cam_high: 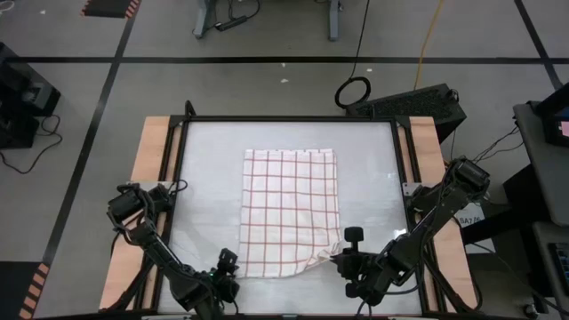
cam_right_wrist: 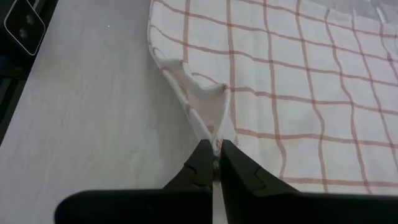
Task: Roll towel
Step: Fold the white checkered towel
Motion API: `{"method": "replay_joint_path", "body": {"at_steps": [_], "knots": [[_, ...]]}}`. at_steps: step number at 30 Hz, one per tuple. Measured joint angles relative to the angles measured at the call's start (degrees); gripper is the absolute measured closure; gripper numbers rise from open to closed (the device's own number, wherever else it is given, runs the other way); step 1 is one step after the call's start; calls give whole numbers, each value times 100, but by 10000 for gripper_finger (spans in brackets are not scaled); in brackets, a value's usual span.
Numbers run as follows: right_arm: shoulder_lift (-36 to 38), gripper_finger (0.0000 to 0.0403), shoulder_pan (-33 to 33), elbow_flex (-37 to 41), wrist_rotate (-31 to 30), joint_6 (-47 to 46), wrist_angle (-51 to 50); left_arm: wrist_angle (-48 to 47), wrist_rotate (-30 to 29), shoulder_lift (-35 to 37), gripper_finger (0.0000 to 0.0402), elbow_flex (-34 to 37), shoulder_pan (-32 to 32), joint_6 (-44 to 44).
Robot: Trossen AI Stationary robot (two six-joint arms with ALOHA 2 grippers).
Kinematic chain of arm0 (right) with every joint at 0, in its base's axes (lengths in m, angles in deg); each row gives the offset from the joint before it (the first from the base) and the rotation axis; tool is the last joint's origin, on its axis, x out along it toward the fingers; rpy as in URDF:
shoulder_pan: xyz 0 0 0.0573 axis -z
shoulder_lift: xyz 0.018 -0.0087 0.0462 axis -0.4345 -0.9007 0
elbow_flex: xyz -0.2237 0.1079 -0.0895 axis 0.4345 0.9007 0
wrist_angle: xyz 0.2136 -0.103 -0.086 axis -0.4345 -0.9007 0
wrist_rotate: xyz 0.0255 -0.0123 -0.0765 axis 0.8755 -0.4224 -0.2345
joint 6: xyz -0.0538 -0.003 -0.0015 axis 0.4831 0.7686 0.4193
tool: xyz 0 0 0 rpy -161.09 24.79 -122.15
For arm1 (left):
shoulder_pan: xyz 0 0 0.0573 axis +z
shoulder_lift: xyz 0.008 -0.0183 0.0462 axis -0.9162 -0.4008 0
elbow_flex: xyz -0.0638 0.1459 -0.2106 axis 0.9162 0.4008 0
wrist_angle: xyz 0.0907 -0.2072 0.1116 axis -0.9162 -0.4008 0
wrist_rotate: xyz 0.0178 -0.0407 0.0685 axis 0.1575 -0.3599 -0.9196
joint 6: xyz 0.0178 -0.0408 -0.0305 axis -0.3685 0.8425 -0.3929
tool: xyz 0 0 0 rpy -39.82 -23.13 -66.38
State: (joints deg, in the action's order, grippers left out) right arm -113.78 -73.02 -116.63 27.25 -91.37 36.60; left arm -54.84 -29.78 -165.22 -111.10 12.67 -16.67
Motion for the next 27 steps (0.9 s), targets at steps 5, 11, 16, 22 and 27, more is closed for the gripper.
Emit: {"method": "replay_joint_path", "body": {"at_steps": [5, 11, 16, 22, 27], "knots": [[0, 402, 0, 0, 1, -15, 2, 17, 181, 0, 235, -36, -65, -275], [0, 402, 0, 0, -1, -11, 2, 167, 170, -37, 235, -33, 10, -638], [0, 402, 0, 0, 1, -31, 13, 416, 210, -129, 249, -39, 180, -1107], [0, 402, 0, 0, 3, -52, 18, 526, 212, -146, 314, -41, 333, -1196], [0, 402, 0, 0, 1, -25, 19, 639, 115, -166, 381, -29, 487, -1147]]}}
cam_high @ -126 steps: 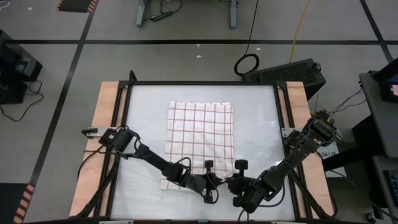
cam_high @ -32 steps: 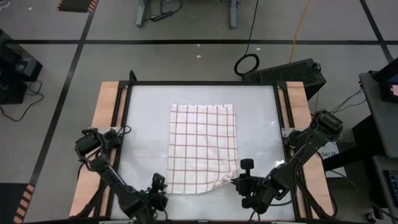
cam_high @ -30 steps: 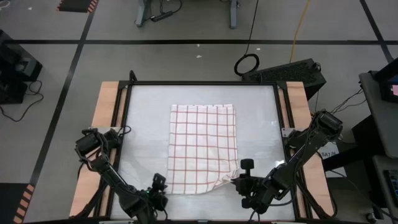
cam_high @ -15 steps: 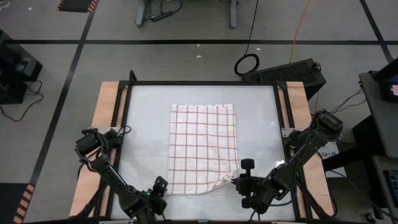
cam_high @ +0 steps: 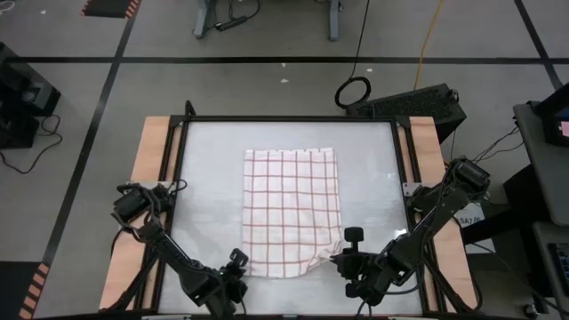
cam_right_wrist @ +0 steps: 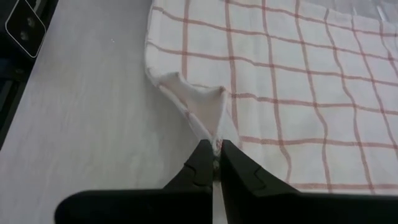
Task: Roll towel
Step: Fold the white checkered towel
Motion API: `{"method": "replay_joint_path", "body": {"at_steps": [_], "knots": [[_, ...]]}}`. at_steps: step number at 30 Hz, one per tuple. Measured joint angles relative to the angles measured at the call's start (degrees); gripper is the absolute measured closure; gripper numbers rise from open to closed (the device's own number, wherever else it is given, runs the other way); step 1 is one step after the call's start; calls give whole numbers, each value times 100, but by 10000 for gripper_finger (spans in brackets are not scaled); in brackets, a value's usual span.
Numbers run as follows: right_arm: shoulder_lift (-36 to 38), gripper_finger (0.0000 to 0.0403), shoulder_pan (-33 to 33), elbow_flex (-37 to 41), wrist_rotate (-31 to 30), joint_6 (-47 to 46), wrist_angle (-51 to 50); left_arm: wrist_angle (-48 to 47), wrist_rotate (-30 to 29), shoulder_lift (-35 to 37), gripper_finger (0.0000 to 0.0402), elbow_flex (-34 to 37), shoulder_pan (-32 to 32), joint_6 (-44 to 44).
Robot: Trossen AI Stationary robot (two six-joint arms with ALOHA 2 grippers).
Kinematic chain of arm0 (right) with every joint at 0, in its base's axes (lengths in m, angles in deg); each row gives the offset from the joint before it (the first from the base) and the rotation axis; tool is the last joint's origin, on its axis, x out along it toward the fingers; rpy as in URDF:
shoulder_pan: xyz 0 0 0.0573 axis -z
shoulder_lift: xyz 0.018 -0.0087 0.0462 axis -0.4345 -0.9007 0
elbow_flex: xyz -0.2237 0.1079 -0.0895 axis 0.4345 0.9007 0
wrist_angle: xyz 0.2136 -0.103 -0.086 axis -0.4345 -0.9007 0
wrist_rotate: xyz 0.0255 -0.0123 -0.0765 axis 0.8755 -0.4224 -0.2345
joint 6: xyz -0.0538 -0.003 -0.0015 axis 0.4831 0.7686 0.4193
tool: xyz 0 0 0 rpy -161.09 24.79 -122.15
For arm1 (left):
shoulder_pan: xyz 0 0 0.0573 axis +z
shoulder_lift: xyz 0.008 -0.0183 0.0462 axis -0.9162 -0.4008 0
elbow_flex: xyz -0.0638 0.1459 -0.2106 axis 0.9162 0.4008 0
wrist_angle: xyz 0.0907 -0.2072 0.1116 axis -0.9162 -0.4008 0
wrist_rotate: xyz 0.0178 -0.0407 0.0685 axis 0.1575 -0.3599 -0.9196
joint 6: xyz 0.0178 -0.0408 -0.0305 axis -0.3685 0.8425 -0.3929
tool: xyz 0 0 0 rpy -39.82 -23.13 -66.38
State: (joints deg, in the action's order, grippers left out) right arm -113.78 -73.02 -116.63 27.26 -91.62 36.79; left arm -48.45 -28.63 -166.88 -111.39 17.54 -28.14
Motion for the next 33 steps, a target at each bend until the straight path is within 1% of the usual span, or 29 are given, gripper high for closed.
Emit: {"method": "replay_joint_path", "body": {"at_steps": [2, 4, 8, 11, 14, 18, 21, 23, 25, 28, 30, 32, 33], "knots": [[0, 402, 0, 0, -3, 7, -15, 28, -97, -9, 393, 3, 57, 2], [0, 402, 0, 0, -69, 14, -67, -32, -275, 21, 392, 9, 60, 67], [173, 402, 2, 0, -490, 33, -326, -539, -862, 418, 395, -29, 65, 223], [526, 402, 47, 0, -832, 222, -542, -956, -1305, 1001, 397, -39, 72, 399], [1023, 402, 127, 0, -1388, 510, -698, -1222, -1808, 1659, 398, -39, 83, 432], [1735, 402, 344, -2, -2003, 1094, -766, -1646, -2973, 2560, 398, -50, 157, 378], [2263, 402, 646, -2, -2347, 1620, -772, -1890, -3499, 3189, 399, -50, 457, 271], [2592, 402, 889, -2, -2485, 1922, -769, -2068, -3568, 3551, 399, -50, 783, 252], [2882, 402, 1135, -2, -2417, 2113, -762, -2213, -3515, 3821, 399, -50, 1174, 277], [3199, 402, 1389, -2, -2090, 2130, -765, -2247, -3045, 4065, 399, -50, 1634, 254], [3279, 402, 1372, -2, -1645, 2047, -725, -2231, -2568, 4098, 400, -50, 1715, 250], [3285, 402, 1192, -2, -1174, 1950, -595, -2097, -2192, 4087, 400, -50, 1580, 242], [3279, 402, 1075, -2, -1038, 1948, -478, -1971, -2084, 4085, 400, -48, 1459, 206]]}}
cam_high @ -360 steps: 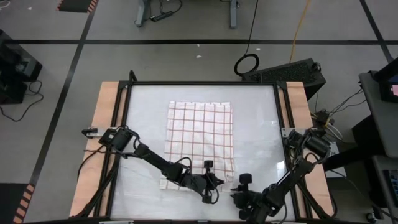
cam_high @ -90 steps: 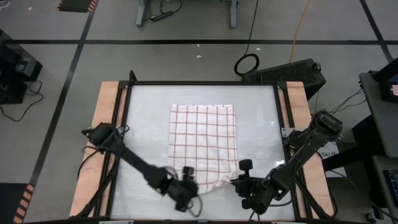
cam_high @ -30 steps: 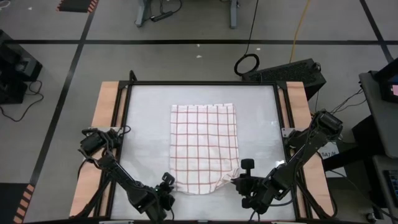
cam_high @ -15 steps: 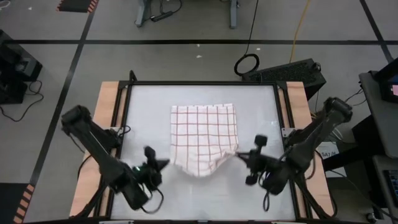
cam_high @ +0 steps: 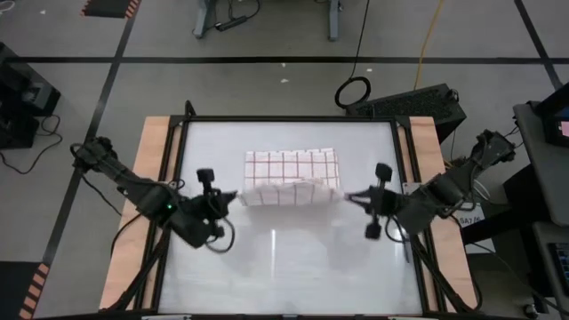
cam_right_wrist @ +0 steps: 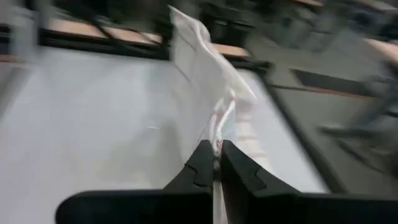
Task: Roll towel
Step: Fold the white checkered towel
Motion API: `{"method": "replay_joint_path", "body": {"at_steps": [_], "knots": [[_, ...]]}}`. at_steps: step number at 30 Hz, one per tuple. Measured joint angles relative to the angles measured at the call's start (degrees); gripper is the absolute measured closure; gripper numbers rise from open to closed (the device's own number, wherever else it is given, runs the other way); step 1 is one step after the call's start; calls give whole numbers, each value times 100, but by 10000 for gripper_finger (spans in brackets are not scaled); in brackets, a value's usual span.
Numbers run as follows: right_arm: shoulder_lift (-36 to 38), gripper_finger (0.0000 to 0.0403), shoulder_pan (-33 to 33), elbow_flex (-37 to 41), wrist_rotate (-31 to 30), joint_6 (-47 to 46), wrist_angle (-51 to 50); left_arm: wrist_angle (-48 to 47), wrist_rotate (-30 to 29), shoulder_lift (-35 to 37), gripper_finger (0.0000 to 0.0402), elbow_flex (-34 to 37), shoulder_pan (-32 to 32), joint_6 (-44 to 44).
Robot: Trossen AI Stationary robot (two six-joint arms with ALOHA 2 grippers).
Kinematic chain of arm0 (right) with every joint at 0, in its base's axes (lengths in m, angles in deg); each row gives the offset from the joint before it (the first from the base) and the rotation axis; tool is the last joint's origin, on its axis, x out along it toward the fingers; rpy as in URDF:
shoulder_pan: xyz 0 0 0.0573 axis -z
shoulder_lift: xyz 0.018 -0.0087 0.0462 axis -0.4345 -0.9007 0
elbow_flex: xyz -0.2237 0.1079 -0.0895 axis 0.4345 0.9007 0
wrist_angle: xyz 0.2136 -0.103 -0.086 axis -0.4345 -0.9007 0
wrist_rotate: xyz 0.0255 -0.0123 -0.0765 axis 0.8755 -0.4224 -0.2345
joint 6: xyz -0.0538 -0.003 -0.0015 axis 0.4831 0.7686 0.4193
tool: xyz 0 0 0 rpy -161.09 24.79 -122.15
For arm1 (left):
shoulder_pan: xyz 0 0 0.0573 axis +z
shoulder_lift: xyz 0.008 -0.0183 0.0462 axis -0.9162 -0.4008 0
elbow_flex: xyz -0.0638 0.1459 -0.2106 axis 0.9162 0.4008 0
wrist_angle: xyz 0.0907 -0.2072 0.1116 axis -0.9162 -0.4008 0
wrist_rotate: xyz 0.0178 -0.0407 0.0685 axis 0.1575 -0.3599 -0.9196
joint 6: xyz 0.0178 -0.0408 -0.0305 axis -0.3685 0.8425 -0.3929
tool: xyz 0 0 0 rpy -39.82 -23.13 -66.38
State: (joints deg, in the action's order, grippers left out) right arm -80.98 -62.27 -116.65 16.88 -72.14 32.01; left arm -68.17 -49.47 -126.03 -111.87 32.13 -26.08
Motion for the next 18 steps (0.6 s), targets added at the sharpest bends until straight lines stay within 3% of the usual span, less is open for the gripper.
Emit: {"method": "replay_joint_path", "body": {"at_steps": [4, 8, 13, 18], "knots": [[-65, 402, -337, 0, -36, 497, 732, 958, 51, -4, 400, 0, -408, -836], [6, 402, -282, 0, -538, 1361, 1449, 1748, -473, 58, 400, 0, -420, -1895], [335, 402, 269, 0, -939, 2402, 1868, 1853, -1316, 257, 400, 0, 131, -2587], [826, 402, 1236, 0, -616, 3409, 2506, 2222, -1322, 714, 400, 0, 1082, -3378]]}}
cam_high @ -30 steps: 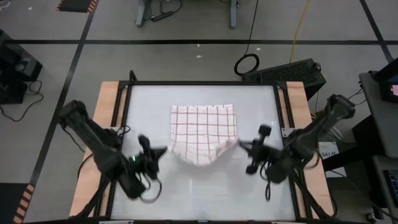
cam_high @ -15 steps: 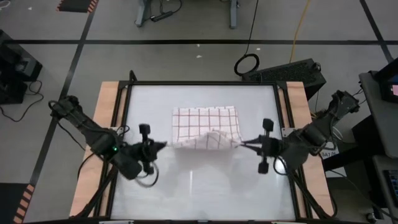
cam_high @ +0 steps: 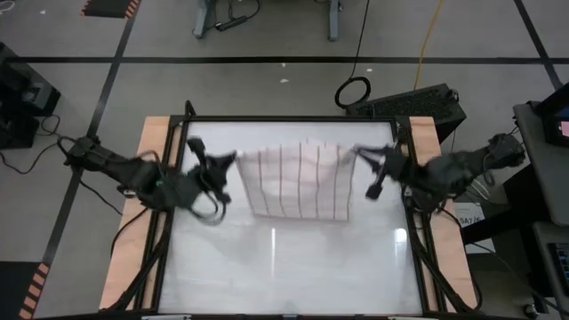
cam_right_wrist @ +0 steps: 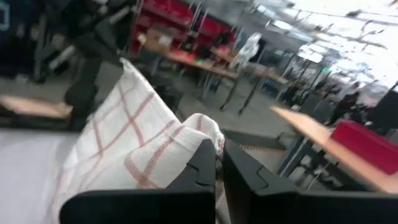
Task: Roll towel
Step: Fold the white checkered towel
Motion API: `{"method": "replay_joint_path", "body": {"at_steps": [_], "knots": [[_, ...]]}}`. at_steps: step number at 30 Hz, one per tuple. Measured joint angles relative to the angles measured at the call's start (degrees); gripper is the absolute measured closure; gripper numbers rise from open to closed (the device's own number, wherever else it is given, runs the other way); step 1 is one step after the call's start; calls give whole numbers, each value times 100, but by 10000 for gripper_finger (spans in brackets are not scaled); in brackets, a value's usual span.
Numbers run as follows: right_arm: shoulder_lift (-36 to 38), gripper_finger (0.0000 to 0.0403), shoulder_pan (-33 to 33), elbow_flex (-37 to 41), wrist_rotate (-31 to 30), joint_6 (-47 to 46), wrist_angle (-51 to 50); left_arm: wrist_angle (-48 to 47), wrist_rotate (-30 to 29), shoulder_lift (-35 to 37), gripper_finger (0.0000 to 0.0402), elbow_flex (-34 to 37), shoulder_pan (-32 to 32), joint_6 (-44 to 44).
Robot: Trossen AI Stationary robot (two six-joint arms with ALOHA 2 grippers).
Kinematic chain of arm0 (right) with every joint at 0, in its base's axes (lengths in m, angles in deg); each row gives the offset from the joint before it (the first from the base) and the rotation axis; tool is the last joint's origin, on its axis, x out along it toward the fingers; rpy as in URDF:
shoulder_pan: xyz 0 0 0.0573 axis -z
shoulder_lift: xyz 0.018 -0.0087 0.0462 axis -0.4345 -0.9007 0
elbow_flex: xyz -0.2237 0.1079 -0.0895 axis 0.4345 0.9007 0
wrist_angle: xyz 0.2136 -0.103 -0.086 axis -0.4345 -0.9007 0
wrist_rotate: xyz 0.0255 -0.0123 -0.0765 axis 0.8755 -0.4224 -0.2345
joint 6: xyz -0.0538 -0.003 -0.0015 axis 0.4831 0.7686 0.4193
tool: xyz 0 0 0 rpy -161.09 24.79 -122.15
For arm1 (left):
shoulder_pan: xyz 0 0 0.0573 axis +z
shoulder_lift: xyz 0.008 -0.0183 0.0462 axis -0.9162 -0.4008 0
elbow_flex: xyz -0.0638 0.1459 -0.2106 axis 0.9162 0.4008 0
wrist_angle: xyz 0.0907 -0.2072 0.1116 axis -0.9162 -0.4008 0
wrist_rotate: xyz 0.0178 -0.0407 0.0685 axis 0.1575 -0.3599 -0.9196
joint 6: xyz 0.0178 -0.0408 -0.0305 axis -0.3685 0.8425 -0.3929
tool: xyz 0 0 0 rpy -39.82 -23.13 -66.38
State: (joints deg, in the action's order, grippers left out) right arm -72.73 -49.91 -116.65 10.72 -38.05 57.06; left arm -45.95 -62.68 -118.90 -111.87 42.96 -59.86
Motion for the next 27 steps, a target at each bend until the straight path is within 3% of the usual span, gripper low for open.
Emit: {"method": "replay_joint_path", "body": {"at_steps": [3, 7, 11, 15, 20, 27], "knots": [[329, 402, 711, 0, 676, 376, 473, 564, 455, 332, 400, 0, 655, -643], [630, 403, 1648, 0, 1787, 520, 1110, 1543, 1703, 712, 400, 0, 1535, -1419], [554, 403, 2456, -298, 2880, 38, 1150, 2219, 2966, 927, 400, 0, 2231, -1777], [189, 403, 2830, -756, 3756, -569, 779, 2392, 3775, 1038, 400, -2, 2548, -1785], [-191, 403, 2793, -1198, 4265, -1235, -615, 1813, 4167, 1147, 400, -4, 2319, -1419], [-303, 403, 2400, -889, 4664, -2413, -2188, -654, 4316, 1147, 400, -5, 1736, 471]]}}
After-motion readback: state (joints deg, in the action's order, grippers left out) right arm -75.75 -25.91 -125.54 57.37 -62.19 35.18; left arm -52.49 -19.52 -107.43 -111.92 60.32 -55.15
